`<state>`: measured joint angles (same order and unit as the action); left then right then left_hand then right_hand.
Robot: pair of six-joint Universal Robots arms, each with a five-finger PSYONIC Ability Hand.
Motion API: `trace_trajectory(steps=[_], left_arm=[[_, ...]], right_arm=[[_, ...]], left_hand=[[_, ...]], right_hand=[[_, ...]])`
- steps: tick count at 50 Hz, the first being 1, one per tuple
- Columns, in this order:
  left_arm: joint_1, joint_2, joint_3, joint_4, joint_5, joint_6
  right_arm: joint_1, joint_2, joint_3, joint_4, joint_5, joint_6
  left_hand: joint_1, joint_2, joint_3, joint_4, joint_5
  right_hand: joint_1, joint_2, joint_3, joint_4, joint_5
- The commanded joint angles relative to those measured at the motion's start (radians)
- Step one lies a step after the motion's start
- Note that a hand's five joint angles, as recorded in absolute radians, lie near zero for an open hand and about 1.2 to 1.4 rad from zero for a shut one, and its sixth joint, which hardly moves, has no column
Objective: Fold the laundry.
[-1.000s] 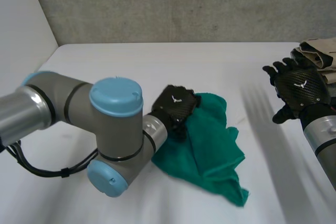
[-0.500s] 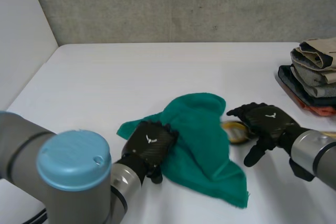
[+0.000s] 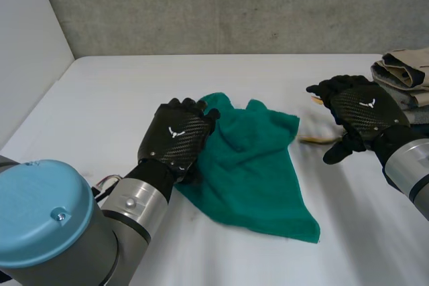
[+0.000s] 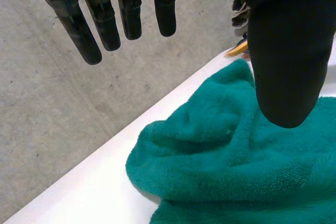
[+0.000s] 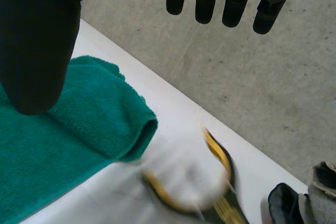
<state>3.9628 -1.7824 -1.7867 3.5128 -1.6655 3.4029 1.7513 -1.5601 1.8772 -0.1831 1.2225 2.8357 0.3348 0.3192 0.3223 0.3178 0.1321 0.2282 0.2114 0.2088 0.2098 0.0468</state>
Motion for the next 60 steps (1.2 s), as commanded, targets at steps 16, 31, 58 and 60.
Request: trace_trajectory(steps=[16, 31, 58, 60], left_arm=[[-0.218, -0.363, 0.242, -0.057, 0.104, 0.088], [-0.260, -0.554, 0.478, -0.193, 0.099, 0.101], [-0.100, 0.115, 0.403, -0.196, 0.006, 0.101], [-0.100, 0.138, 0.411, -0.196, 0.006, 0.099]], right_arm=[[-0.003, 0.086, 0.023, 0.010, 0.008, -0.045], [-0.010, 0.086, 0.016, 0.001, 0.066, -0.055], [-0.014, 0.463, -0.320, 0.134, 0.015, 0.310], [0.020, 0.491, -0.348, 0.132, 0.015, 0.379]], left_hand=[[0.096, 0.112, 0.108, 0.113, 0.124], [1.060, 1.076, 1.073, 1.077, 1.088], [1.061, 1.077, 1.074, 1.078, 1.090], [1.061, 1.077, 1.074, 1.078, 1.090]], right_hand=[[-0.054, -0.037, -0.034, -0.035, -0.047], [-0.054, -0.037, -0.034, -0.035, -0.047], [-0.054, -0.037, -0.034, -0.035, -0.047], [-0.054, -0.037, -0.034, -0.035, -0.047]])
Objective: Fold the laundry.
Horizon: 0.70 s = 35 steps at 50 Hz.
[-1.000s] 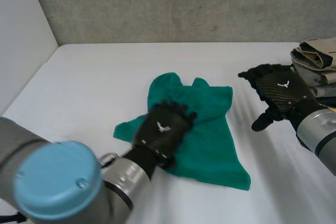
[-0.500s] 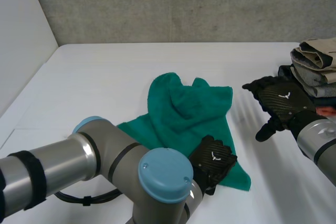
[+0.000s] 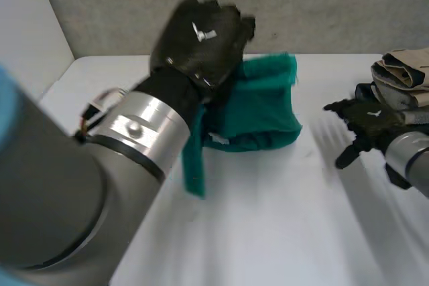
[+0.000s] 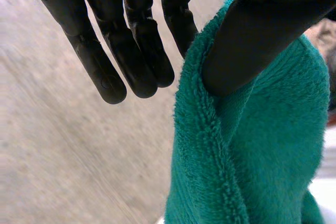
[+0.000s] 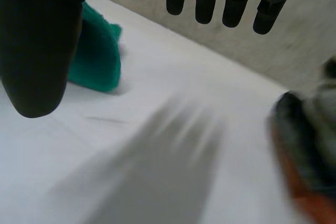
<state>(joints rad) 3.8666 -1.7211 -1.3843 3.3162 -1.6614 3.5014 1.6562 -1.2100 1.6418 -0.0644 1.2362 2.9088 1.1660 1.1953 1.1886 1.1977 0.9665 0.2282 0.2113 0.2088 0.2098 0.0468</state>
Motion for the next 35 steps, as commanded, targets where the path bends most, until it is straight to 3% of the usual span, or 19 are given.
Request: trace_trajectory(steps=[1, 5, 6, 10, 12, 13, 19, 22, 24, 28, 35], left_arm=[[-0.004, 0.084, 0.010, 0.000, 0.003, 0.001], [-0.004, 0.112, 0.024, 0.000, 0.002, 0.001], [-0.003, 0.120, 0.027, -0.001, 0.002, 0.001], [-0.001, 0.156, 0.039, 0.000, -0.001, -0.001], [0.013, 0.179, 0.045, 0.002, -0.001, 0.001], [0.019, 0.183, 0.047, 0.003, 0.000, 0.001], [0.102, 0.218, 0.051, 0.012, -0.001, 0.002], [0.174, 0.256, 0.063, 0.020, -0.001, -0.001], [0.250, 0.273, 0.068, 0.029, 0.000, -0.002], [0.381, 0.276, 0.056, 0.023, 0.003, -0.022], [0.479, 0.252, -0.088, 0.031, 0.107, -0.107]], right_arm=[[0.134, 0.157, -0.123, 0.014, 0.003, 0.335], [0.232, 0.254, -0.206, -0.008, 0.054, 0.443], [0.264, 0.291, -0.261, -0.014, 0.116, 0.472], [0.324, 0.366, -0.370, 0.000, 0.221, 0.510], [0.344, 0.386, -0.395, 0.005, 0.218, 0.507], [0.356, 0.389, -0.396, 0.002, 0.210, 0.500], [0.346, 0.325, -0.396, -0.101, 0.247, 0.483], [0.295, 0.163, -0.376, -0.192, 0.281, 0.383], [0.214, 0.057, -0.367, -0.210, 0.279, 0.241], [0.125, -0.042, -0.370, -0.175, 0.226, -0.011], [0.151, -0.209, -0.385, 0.059, 0.108, -0.305]], left_hand=[[0.230, 0.201, 0.208, 0.199, 0.255], [0.230, 0.201, 0.208, 0.199, 0.255], [0.230, 0.201, 0.208, 0.199, 0.255], [0.230, 0.201, 0.208, 0.199, 0.255], [0.230, 0.201, 0.208, 0.199, 0.255], [0.230, 0.201, 0.208, 0.199, 0.255], [0.230, 0.201, 0.208, 0.199, 0.255], [0.230, 0.201, 0.208, 0.199, 0.255], [0.230, 0.201, 0.208, 0.199, 0.255], [0.230, 0.201, 0.208, 0.199, 0.255], [0.230, 0.201, 0.208, 0.199, 0.255]], right_hand=[[-0.054, -0.037, -0.034, -0.035, -0.047], [-0.054, -0.037, -0.034, -0.035, -0.047], [-0.054, -0.037, -0.034, -0.035, -0.047], [0.028, 0.045, 0.048, 0.047, 0.035], [0.459, 0.476, 0.478, 0.477, 0.466], [1.161, 1.178, 1.180, 1.179, 1.168], [1.168, 1.185, 1.187, 1.186, 1.175], [1.168, 1.185, 1.187, 1.186, 1.175], [1.168, 1.185, 1.187, 1.186, 1.175], [1.168, 1.185, 1.187, 1.186, 1.175], [1.168, 1.185, 1.187, 1.186, 1.175]])
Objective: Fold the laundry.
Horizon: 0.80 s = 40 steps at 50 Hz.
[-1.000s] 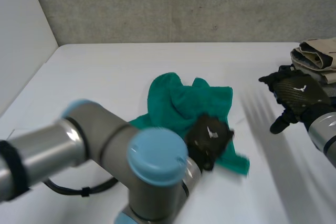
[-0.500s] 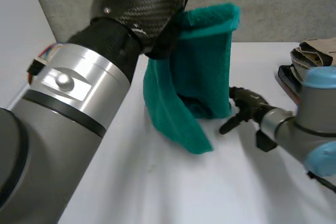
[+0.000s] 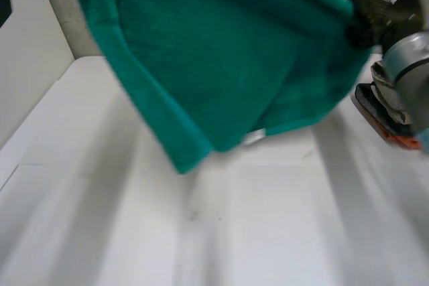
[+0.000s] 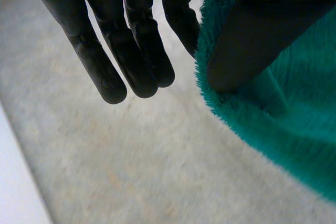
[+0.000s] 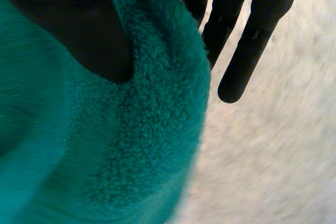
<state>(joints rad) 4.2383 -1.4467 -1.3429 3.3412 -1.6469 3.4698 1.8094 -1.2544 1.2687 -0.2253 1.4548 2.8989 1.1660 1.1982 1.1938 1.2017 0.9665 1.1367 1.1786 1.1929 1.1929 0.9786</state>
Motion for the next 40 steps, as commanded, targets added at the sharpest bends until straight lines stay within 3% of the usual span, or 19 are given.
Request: trace_trajectory(steps=[1, 10, 15, 20, 24, 28, 33, 36, 40], left_arm=[[0.124, -0.052, -0.177, 0.009, 0.125, -0.086], [0.200, -0.334, -0.301, 0.090, 0.183, -0.084], [0.198, -0.533, -0.282, 0.133, 0.193, -0.083], [0.184, -0.711, -0.124, 0.196, 0.203, -0.081], [0.178, -0.752, 0.062, 0.263, 0.199, -0.092], [0.169, -0.750, 0.263, 0.394, 0.196, -0.106], [0.167, -0.730, 0.421, 0.652, 0.185, -0.167], [0.173, -0.709, 0.436, 0.722, 0.183, -0.210], [0.183, -0.681, 0.389, 0.670, 0.179, -0.248]], right_arm=[[-0.005, -0.183, -0.012, 0.251, -0.114, -0.308], [0.008, -0.157, -0.006, 0.518, -0.099, -0.455], [0.050, 0.001, -0.006, 0.531, -0.096, -0.506], [0.068, 0.160, -0.060, 0.503, -0.065, -0.504], [0.071, 0.239, -0.175, 0.388, 0.015, -0.503], [0.074, 0.222, -0.276, 0.096, 0.088, -0.501], [0.071, 0.152, -0.258, -0.260, 0.081, -0.498], [0.073, 0.103, -0.211, -0.389, 0.066, -0.494], [0.073, 0.076, -0.149, -0.346, -0.002, -0.492]], left_hand=[[0.230, 0.198, 0.202, 0.195, 0.255], [0.230, 0.198, 0.202, 0.195, 0.255], [0.230, 0.198, 0.202, 0.195, 0.255], [0.230, 0.198, 0.202, 0.195, 0.255], [0.230, 0.198, 0.202, 0.195, 0.255], [0.230, 0.198, 0.202, 0.195, 0.255], [0.230, 0.198, 0.202, 0.195, 0.255], [0.230, 0.198, 0.202, 0.195, 0.255], [0.230, 0.198, 0.202, 0.195, 0.255]], right_hand=[[0.260, 0.218, 0.203, 0.203, 0.243], [0.260, 0.218, 0.203, 0.203, 0.243], [0.260, 0.218, 0.203, 0.203, 0.243], [0.260, 0.218, 0.203, 0.203, 0.243], [0.260, 0.218, 0.203, 0.203, 0.243], [0.260, 0.218, 0.203, 0.203, 0.243], [0.260, 0.218, 0.203, 0.203, 0.243], [0.260, 0.218, 0.203, 0.203, 0.243], [0.260, 0.218, 0.203, 0.203, 0.243]])
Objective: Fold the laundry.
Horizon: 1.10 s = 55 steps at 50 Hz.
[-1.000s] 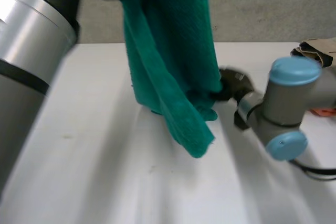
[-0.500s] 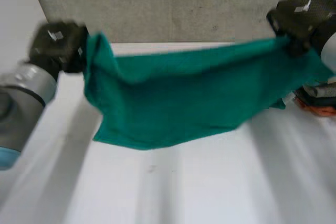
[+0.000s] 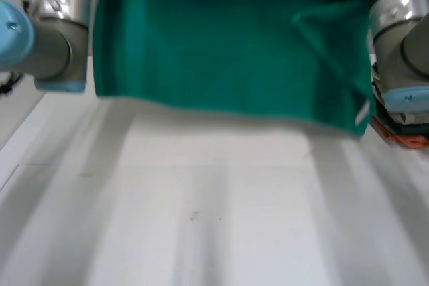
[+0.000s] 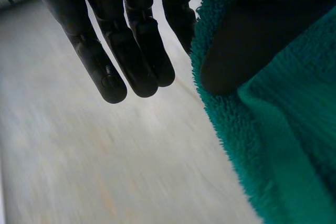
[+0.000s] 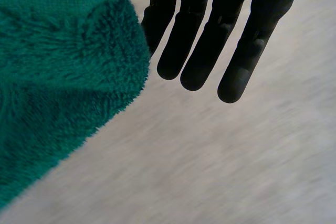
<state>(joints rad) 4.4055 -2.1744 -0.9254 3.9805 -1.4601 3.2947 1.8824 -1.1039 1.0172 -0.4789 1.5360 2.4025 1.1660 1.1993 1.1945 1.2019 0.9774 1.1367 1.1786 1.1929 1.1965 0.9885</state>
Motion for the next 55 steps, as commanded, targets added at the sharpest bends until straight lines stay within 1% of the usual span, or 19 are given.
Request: trace_trajectory(steps=[1, 6, 7, 14, 18, 22, 24, 26, 27, 28, 29, 30, 31, 40, 45, 46, 50, 52, 55], left_arm=[[0.017, 0.048, -0.045, 0.019, -0.008, -0.075], [0.045, 0.105, -0.234, -0.057, 0.009, -0.067], [0.045, 0.113, -0.271, -0.060, 0.013, -0.067], [0.063, 0.130, -0.605, -0.063, 0.076, -0.041], [0.074, 0.117, -0.751, -0.063, 0.102, 0.046], [0.083, 0.081, -0.842, -0.070, 0.155, 0.202], [0.107, 0.076, -0.880, -0.089, 0.188, 0.316], [0.130, 0.079, -0.895, -0.104, 0.204, 0.385], [0.149, 0.088, -0.908, -0.124, 0.216, 0.443], [0.158, 0.100, -0.914, -0.135, 0.221, 0.471], [0.164, 0.117, -0.921, -0.147, 0.224, 0.496], [0.178, 0.166, -0.935, -0.167, 0.228, 0.531], [0.181, 0.192, -0.938, -0.178, 0.230, 0.543], [0.135, 0.384, -0.992, -0.273, 0.228, 0.536], [0.088, 0.439, -1.020, -0.428, 0.224, 0.493], [0.069, 0.443, -1.026, -0.489, 0.221, 0.474], [0.031, 0.423, -1.035, -0.595, 0.215, 0.441], [0.028, 0.409, -1.037, -0.597, 0.202, 0.437], [0.031, 0.326, -1.023, -0.548, 0.143, 0.436]], right_arm=[[-0.003, -0.074, 0.113, -0.078, -0.095, 0.004], [-0.011, -0.074, 0.201, 0.081, -0.177, 0.004], [-0.011, -0.074, 0.230, 0.148, -0.200, -0.002], [-0.006, -0.008, 0.336, 0.339, -0.252, -0.005], [0.000, 0.068, 0.391, 0.378, -0.232, -0.009], [0.009, 0.101, 0.441, 0.375, -0.221, -0.002], [0.015, 0.096, 0.455, 0.373, -0.212, 0.004], [0.018, 0.091, 0.471, 0.370, -0.195, 0.009], [0.018, 0.091, 0.475, 0.368, -0.192, 0.010], [0.017, 0.090, 0.478, 0.367, -0.188, 0.017], [0.015, 0.090, 0.484, 0.362, -0.185, 0.021], [0.015, 0.087, 0.498, 0.355, -0.179, 0.038], [0.014, 0.082, 0.504, 0.352, -0.177, 0.050], [0.001, -0.059, 0.587, 0.356, -0.160, 0.234], [0.000, -0.126, 0.650, 0.384, -0.163, 0.309], [0.000, -0.129, 0.658, 0.390, -0.163, 0.313], [0.000, -0.137, 0.690, 0.398, -0.168, 0.314], [0.001, -0.136, 0.707, 0.396, -0.169, 0.316], [0.001, -0.136, 0.724, 0.390, -0.171, 0.316]], left_hand=[[0.230, 0.197, 0.202, 0.194, 0.244], [0.230, 0.197, 0.202, 0.194, 0.244], [0.230, 0.197, 0.202, 0.194, 0.244], [0.230, 0.197, 0.202, 0.194, 0.244], [0.230, 0.197, 0.202, 0.194, 0.244], [0.230, 0.197, 0.202, 0.194, 0.244], [0.225, 0.192, 0.196, 0.189, 0.239], [-0.020, -0.054, -0.049, -0.056, -0.006], [-0.403, -0.436, -0.431, -0.438, -0.388], [-0.587, -0.620, -0.615, -0.622, -0.573], [-0.687, -0.721, -0.716, -0.723, -0.673], [-0.755, -0.788, -0.784, -0.791, -0.741], [-0.779, -0.812, -0.807, -0.815, -0.765], [-0.820, -0.854, -0.849, -0.856, -0.806], [-0.794, -0.827, -0.823, -0.830, -0.780], [-0.791, -0.824, -0.820, -0.827, -0.777], [-0.727, -0.760, -0.755, -0.763, -0.713], [-0.721, -0.754, -0.749, -0.756, -0.707], [-0.674, -0.707, -0.702, -0.710, -0.660]], right_hand=[[0.260, 0.218, 0.203, 0.200, 0.233], [0.260, 0.218, 0.203, 0.200, 0.233], [0.260, 0.218, 0.203, 0.200, 0.233], [0.260, 0.218, 0.203, 0.200, 0.233], [0.260, 0.218, 0.203, 0.200, 0.233], [0.260, 0.218, 0.203, 0.200, 0.233], [0.260, 0.218, 0.203, 0.200, 0.233], [0.260, 0.218, 0.203, 0.200, 0.233], [0.092, 0.050, 0.036, 0.032, 0.066], [-0.148, -0.190, -0.204, -0.208, -0.174], [-0.427, -0.468, -0.483, -0.486, -0.453], [-0.854, -0.896, -0.910, -0.913, -0.880], [-0.928, -0.970, -0.984, -0.987, -0.954], [-0.962, -1.004, -1.018, -1.022, -0.988], [-0.962, -1.004, -1.018, -1.022, -0.988], [-0.962, -1.004, -1.018, -1.022, -0.988], [-0.962, -1.004, -1.018, -1.022, -0.988], [-0.962, -1.004, -1.018, -1.022, -0.988], [-0.962, -1.004, -1.018, -1.022, -0.988]])
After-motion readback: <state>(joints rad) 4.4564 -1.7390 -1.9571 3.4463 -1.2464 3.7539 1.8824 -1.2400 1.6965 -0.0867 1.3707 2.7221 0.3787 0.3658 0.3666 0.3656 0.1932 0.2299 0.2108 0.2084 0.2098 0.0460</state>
